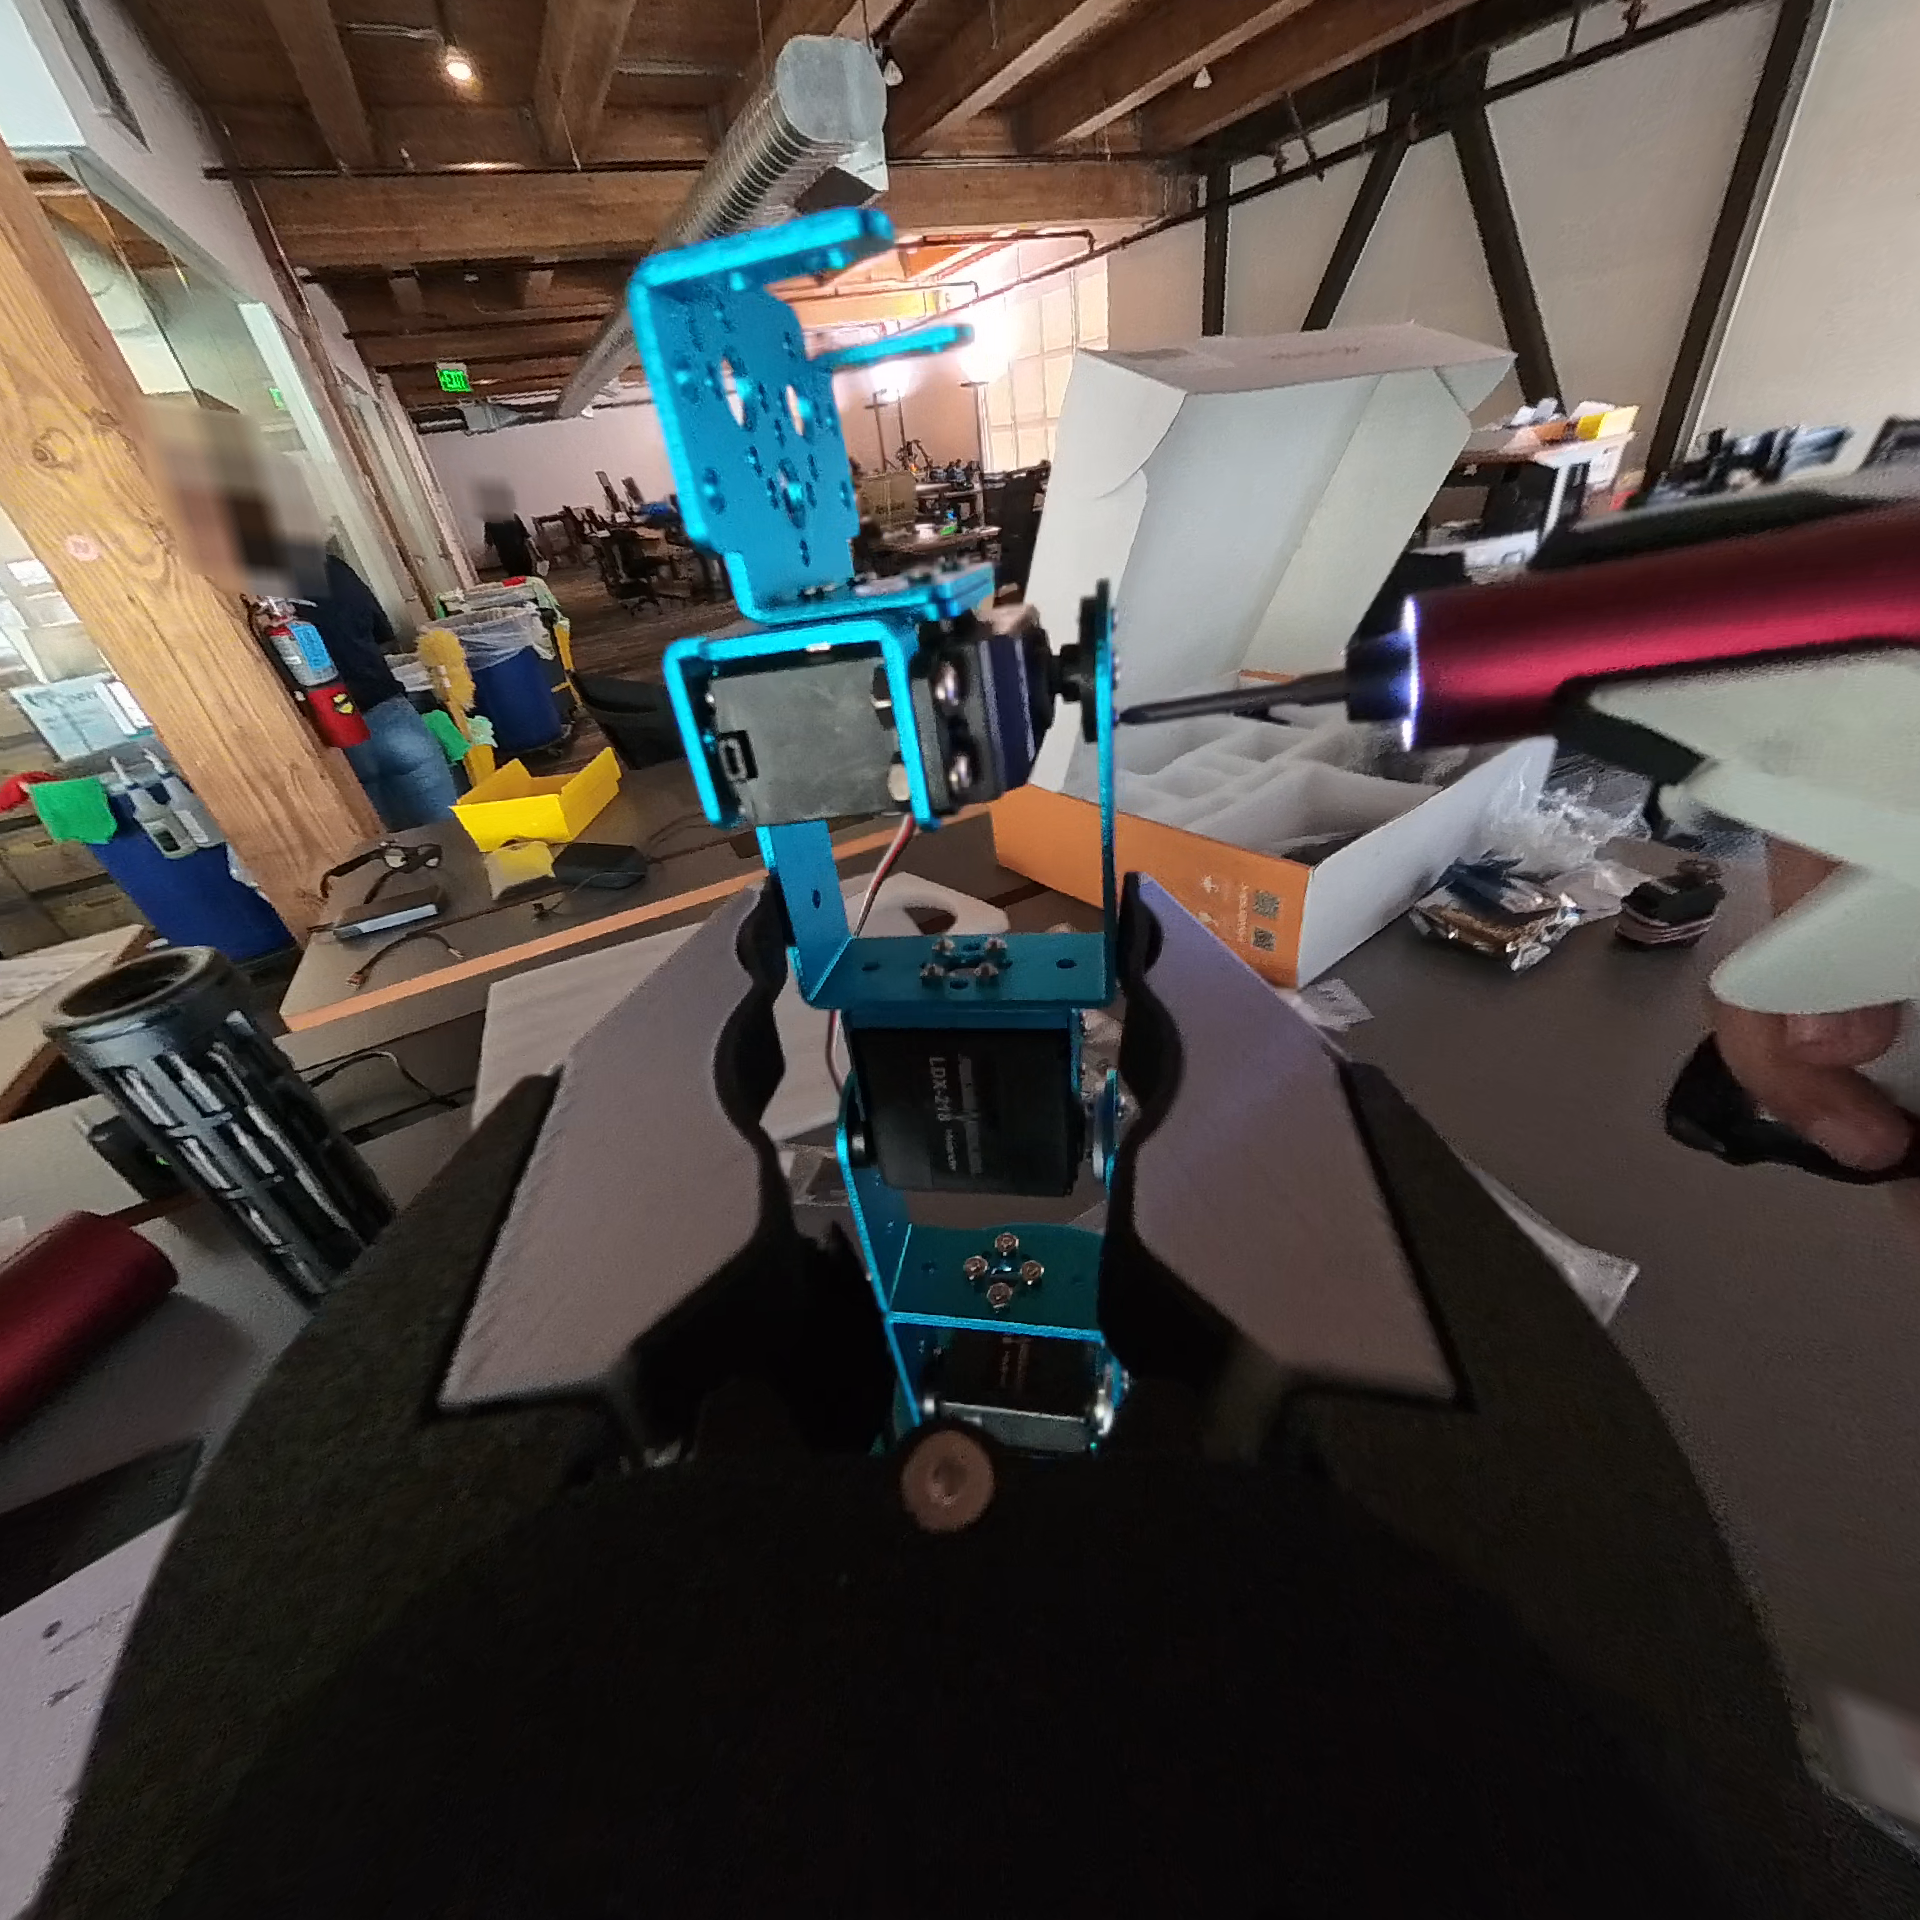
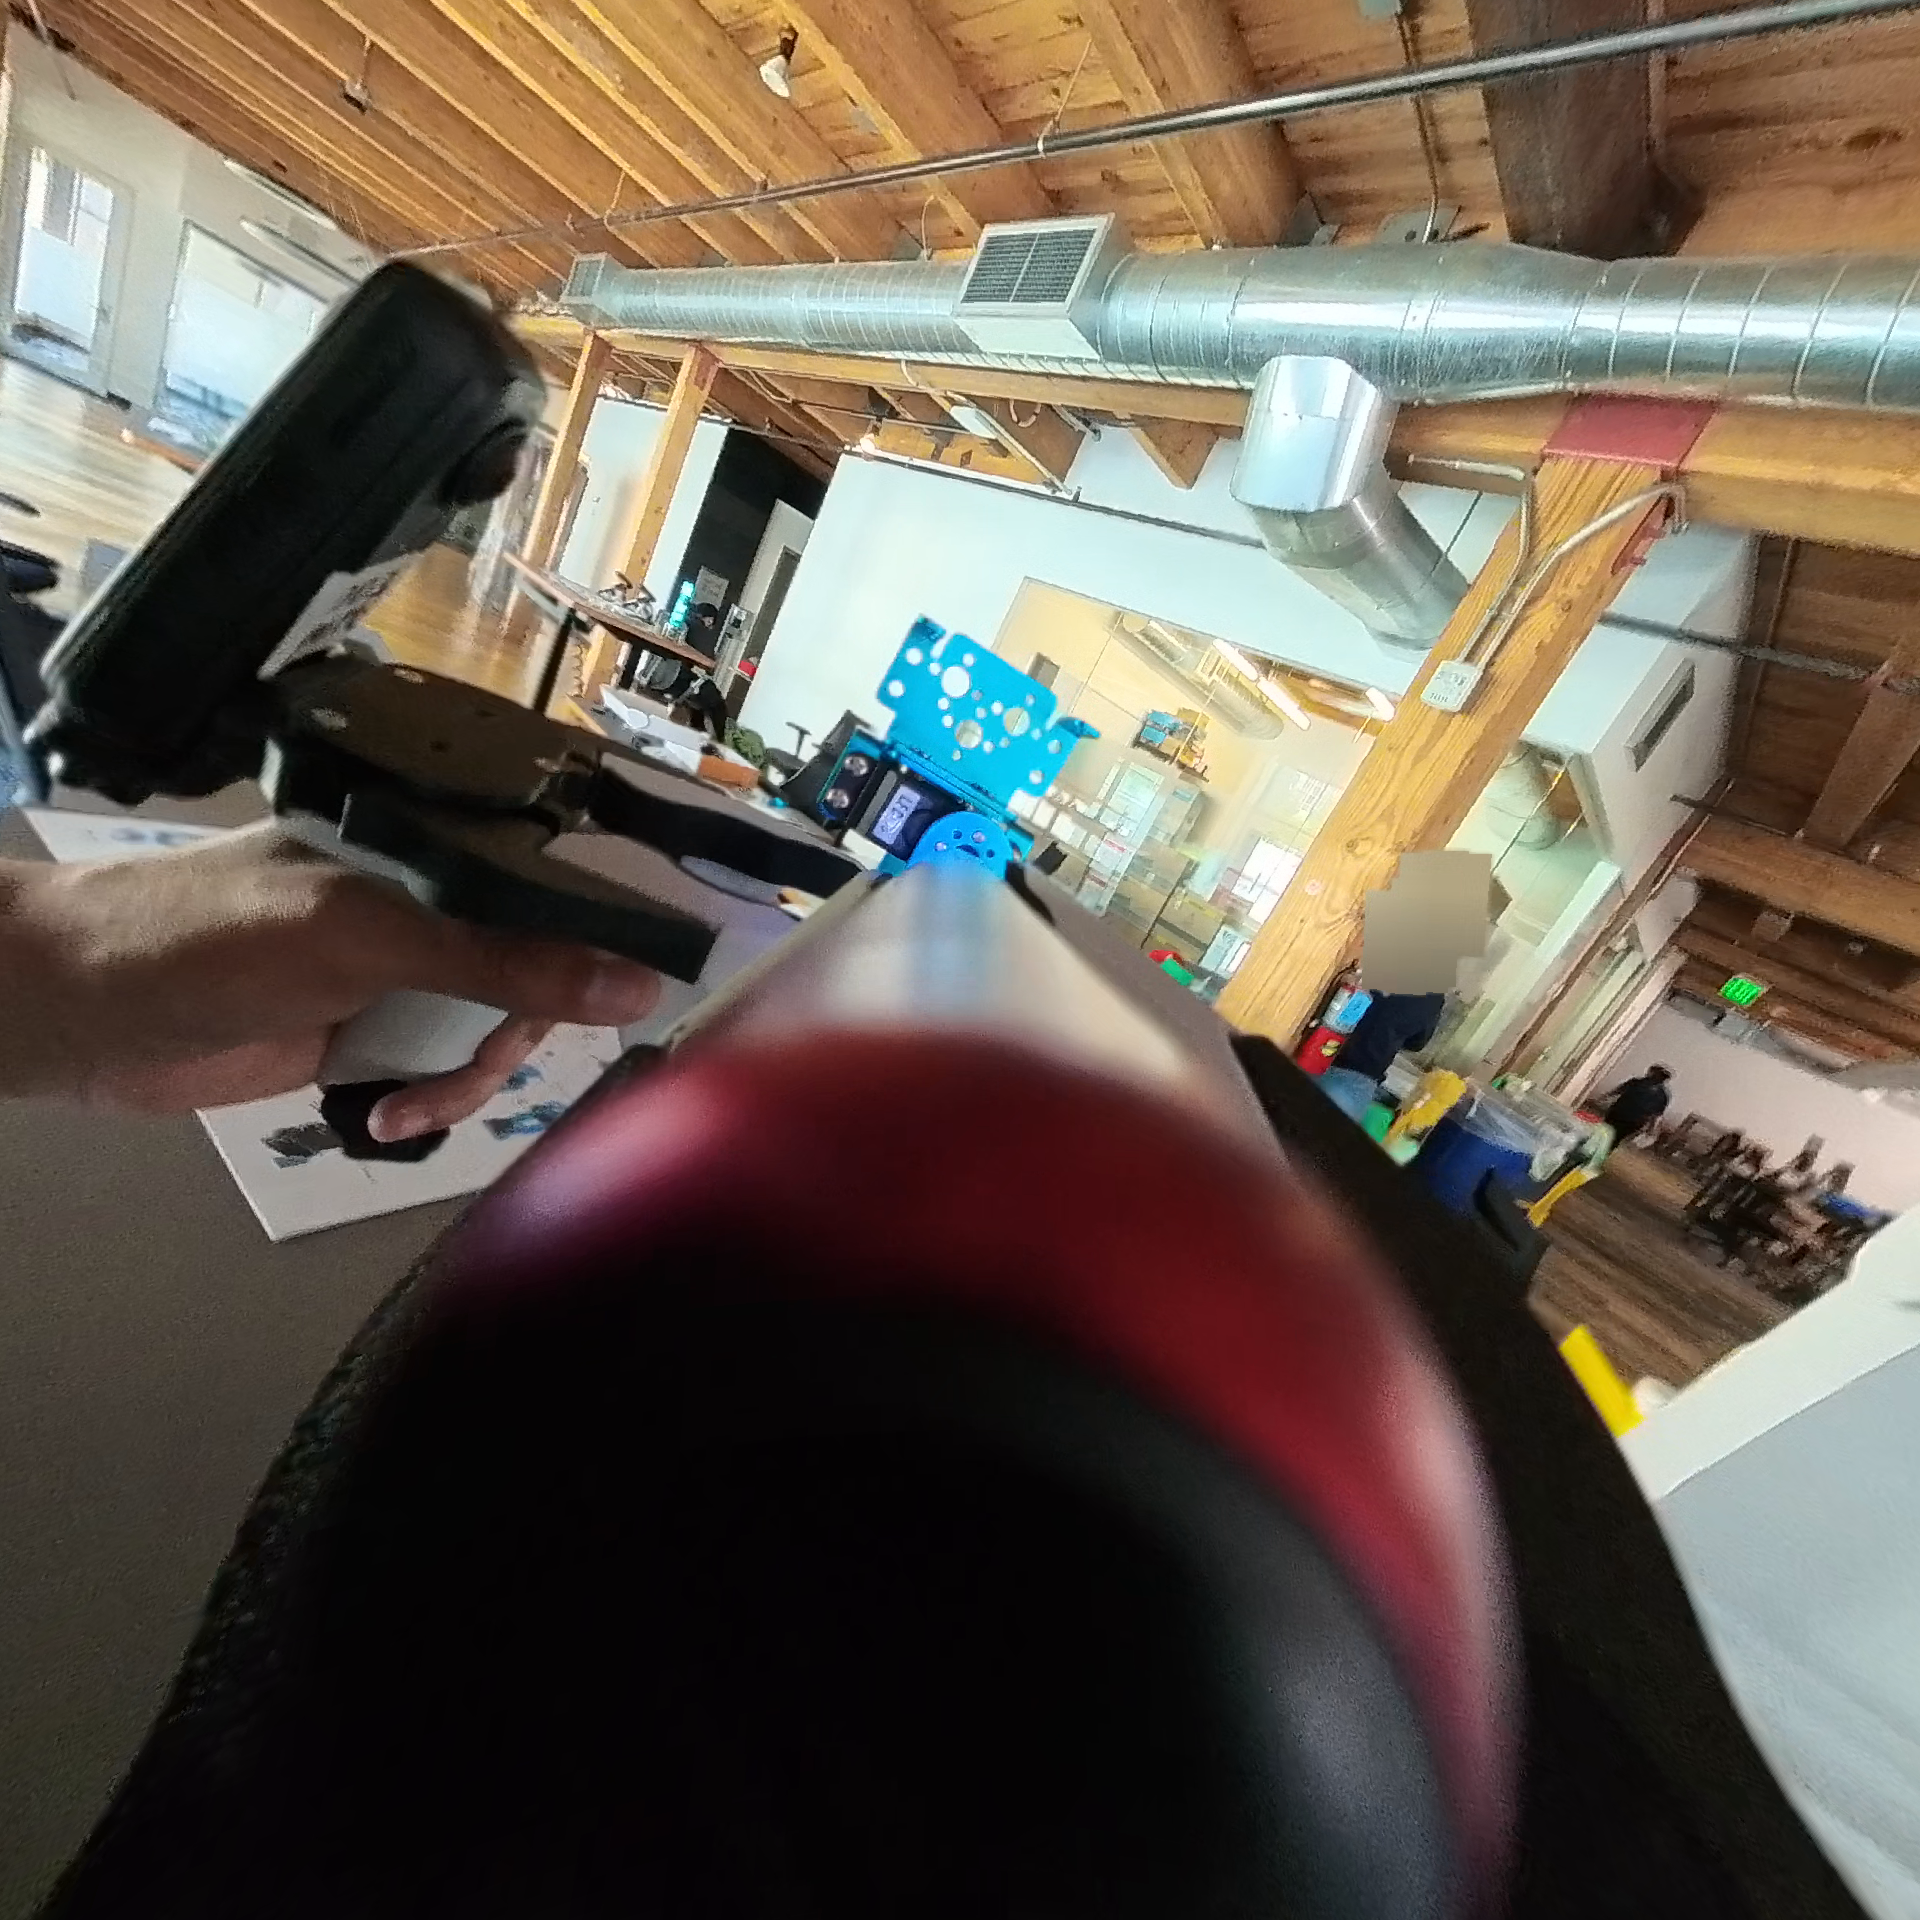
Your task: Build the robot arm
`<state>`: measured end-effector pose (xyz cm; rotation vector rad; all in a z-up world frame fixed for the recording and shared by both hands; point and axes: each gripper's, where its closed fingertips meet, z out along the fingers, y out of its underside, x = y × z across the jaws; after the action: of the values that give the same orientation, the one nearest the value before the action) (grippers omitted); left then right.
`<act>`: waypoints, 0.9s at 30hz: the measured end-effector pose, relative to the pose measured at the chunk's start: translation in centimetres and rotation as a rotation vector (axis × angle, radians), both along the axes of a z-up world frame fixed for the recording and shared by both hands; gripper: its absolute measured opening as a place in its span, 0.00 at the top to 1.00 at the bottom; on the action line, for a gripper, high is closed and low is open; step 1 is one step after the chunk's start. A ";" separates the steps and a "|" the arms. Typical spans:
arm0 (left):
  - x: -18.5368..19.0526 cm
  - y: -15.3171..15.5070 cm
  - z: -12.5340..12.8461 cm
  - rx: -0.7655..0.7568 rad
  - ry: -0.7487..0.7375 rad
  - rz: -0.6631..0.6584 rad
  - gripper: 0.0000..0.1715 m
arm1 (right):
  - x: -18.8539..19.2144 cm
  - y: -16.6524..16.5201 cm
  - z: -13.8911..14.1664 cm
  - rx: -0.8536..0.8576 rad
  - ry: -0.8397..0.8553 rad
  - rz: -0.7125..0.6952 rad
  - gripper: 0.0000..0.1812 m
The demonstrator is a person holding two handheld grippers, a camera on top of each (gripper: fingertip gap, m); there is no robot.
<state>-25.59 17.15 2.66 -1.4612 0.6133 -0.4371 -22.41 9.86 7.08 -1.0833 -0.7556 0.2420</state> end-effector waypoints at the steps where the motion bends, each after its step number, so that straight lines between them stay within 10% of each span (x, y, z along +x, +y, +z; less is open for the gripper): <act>1: -0.1 0.0 -0.1 0.012 0.023 0.009 0.63 | 0.0 0.1 0.0 -0.036 0.025 0.005 0.89; 14: 1.2 -4.8 1.5 0.829 0.676 0.234 0.67 | -0.3 0.4 -0.3 -0.125 0.065 -0.009 0.88; 27: 4.7 -5.9 4.3 1.110 0.696 0.243 0.88 | -0.5 0.6 -0.6 -0.118 -0.006 -0.020 0.88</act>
<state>-20.89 11.24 6.94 -0.5458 0.9887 0.5879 -22.90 10.41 6.43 -1.2031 -0.7424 0.2689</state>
